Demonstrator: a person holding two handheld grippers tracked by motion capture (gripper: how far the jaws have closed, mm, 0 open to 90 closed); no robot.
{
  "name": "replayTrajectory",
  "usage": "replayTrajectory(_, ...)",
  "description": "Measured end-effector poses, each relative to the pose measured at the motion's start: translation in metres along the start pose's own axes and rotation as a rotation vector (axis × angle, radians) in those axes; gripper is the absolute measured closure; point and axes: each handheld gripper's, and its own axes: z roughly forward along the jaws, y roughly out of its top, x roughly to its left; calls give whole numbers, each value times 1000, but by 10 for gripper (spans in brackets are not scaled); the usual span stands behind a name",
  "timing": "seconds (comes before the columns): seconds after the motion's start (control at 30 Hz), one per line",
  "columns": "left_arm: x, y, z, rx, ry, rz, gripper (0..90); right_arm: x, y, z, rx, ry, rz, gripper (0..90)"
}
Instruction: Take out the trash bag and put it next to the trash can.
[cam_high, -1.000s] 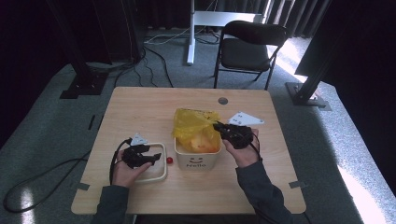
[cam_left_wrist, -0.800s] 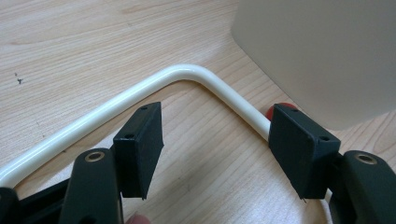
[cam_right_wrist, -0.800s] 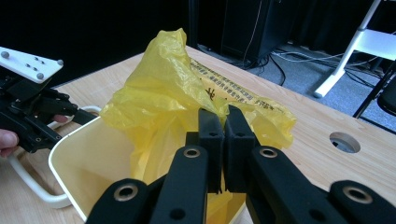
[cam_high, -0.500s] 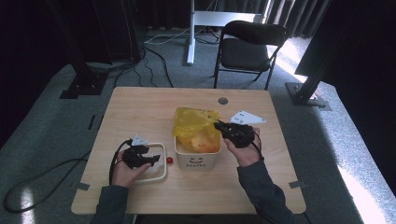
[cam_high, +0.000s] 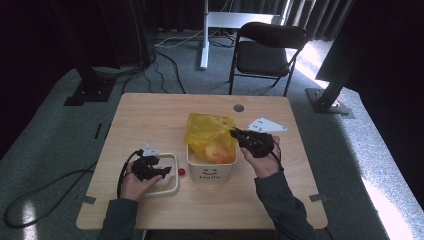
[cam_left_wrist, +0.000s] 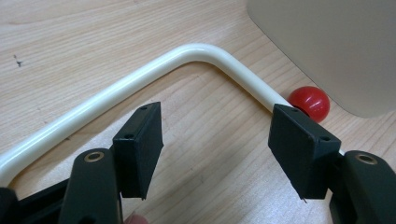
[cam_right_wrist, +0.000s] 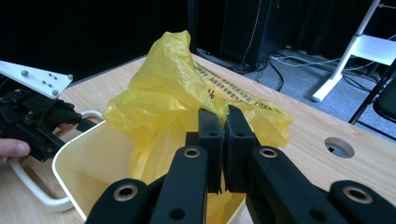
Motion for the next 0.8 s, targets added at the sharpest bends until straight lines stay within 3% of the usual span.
replayTrajectory(0.13, 0, -1, 2, 17, -7, -14, 362, -1, 1, -1, -2, -5, 1, 880)
replayTrajectory(0.8, -4, 0, 6, 58, -5, 26, 368, -5, 8, -7, -24, -14, 9, 880)
